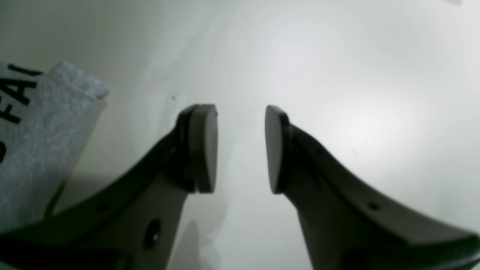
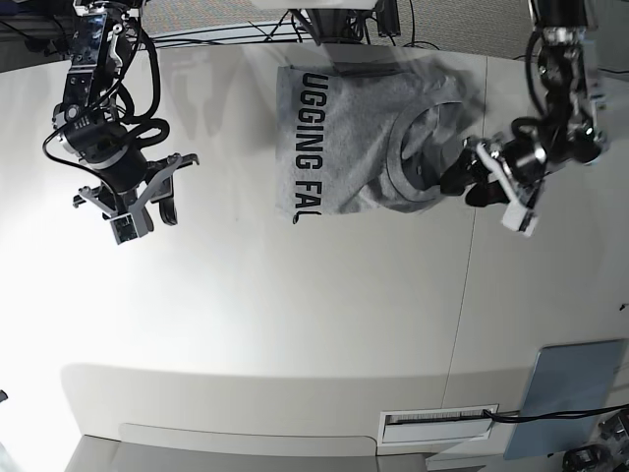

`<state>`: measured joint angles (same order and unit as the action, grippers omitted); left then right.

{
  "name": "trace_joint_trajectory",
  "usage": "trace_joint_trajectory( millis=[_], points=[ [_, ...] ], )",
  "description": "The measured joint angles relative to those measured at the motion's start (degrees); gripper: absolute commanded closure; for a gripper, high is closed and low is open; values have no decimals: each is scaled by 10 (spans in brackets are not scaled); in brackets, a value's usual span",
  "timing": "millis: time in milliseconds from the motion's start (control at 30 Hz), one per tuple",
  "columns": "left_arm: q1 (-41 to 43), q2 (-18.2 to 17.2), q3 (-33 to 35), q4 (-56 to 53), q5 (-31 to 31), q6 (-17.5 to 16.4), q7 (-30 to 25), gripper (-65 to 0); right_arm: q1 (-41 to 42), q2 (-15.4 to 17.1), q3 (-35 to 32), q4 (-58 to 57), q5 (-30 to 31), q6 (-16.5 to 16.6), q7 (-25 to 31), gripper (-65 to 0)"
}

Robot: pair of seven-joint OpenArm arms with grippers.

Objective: Fold the T-shirt properly
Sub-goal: 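Press the left gripper onto the folded collar edge and smooth it flat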

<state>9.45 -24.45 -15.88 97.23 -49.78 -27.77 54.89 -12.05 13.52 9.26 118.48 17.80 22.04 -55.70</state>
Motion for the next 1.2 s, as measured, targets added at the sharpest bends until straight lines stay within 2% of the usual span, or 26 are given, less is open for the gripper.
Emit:
trace_joint_trajectory(
  millis=[200, 333, 400, 567, 667, 767, 833, 867, 967, 1033, 1133, 1200],
  points=[
    [-59, 0, 42, -108, 7, 5, 2, -350, -3, 0, 0, 0, 0, 0, 0, -215],
    [-85, -1, 42, -156, -8, 6, 3, -350, -3, 0, 0, 0, 0, 0, 0, -215],
    [-90, -1, 42, -169, -30, -12, 13, -350, -3, 0, 0, 0, 0, 0, 0, -215],
    [-92, 28, 42, -175, -34, -16, 21, -350, -3, 0, 0, 0, 0, 0, 0, -215],
    [-92, 43, 42, -175, -1, 19, 0, -350, -3, 0, 0, 0, 0, 0, 0, -215],
    [-94, 44, 42, -175, 12, 25, -2, -343, -3, 0, 0, 0, 0, 0, -1, -215],
    [-94, 43, 42, -175, 27, 25, -1, -293, -3, 0, 0, 0, 0, 0, -5, -215],
    [-93, 43, 42, -175, 29, 26, 0, -237, -3, 0, 0, 0, 0, 0, -7, -215],
    [-94, 43, 42, -175, 25, 25, 16, -7, -3, 0, 0, 0, 0, 0, -9, -215],
    [-94, 43, 42, -175, 22, 25, 23, 0, -3, 0, 0, 0, 0, 0, -9, -215],
    [-94, 31, 40, -173, -21, 25, 32, 0, -3, 0, 0, 0, 0, 0, -9, -215],
    [-94, 22, 24, -165, -19, 25, 34, 0, -3, 0, 0, 0, 0, 0, -9, -215]
  ],
)
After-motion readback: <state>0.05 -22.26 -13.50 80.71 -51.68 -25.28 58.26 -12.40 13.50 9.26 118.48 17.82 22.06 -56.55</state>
